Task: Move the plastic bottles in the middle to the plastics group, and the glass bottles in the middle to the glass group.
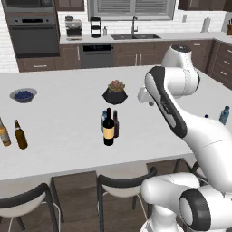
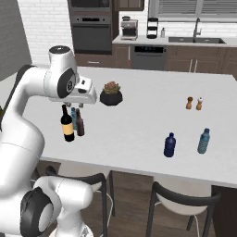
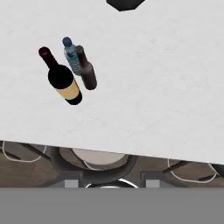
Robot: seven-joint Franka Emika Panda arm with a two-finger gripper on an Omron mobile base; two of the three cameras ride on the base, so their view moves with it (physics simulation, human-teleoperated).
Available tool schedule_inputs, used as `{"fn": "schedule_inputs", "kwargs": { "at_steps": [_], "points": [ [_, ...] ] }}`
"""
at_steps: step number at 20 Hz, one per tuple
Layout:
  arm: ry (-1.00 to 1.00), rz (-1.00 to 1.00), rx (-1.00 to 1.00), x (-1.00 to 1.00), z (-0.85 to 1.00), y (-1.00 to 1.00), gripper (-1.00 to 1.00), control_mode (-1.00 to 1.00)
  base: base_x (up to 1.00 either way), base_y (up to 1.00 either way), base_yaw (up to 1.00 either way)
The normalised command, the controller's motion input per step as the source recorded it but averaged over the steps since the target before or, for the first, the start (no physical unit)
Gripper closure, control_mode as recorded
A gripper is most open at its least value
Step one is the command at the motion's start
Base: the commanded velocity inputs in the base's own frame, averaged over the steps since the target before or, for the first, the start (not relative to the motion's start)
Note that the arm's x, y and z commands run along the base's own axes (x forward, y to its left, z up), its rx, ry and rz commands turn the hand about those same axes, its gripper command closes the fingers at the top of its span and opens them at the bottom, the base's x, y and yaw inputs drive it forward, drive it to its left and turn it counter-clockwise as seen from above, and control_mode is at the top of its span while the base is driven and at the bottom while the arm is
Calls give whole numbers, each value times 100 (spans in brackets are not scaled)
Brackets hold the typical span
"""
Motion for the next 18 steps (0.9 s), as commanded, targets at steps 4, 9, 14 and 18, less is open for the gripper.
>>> {"fn": "schedule_inputs", "kwargs": {
  "at_steps": [4, 9, 14, 18],
  "points": [
    [1, 0, 0, -20, -5, 0, -100, -100, 0, 0, 0],
    [5, 0, -1, 6, -9, 30, -100, -100, 0, 0, 0],
    [-11, 0, -1, 8, -1, 84, -100, -100, 0, 0, 0],
    [-9, 0, -1, 0, 0, 69, -100, -100, 0, 0, 0]
  ]
}}
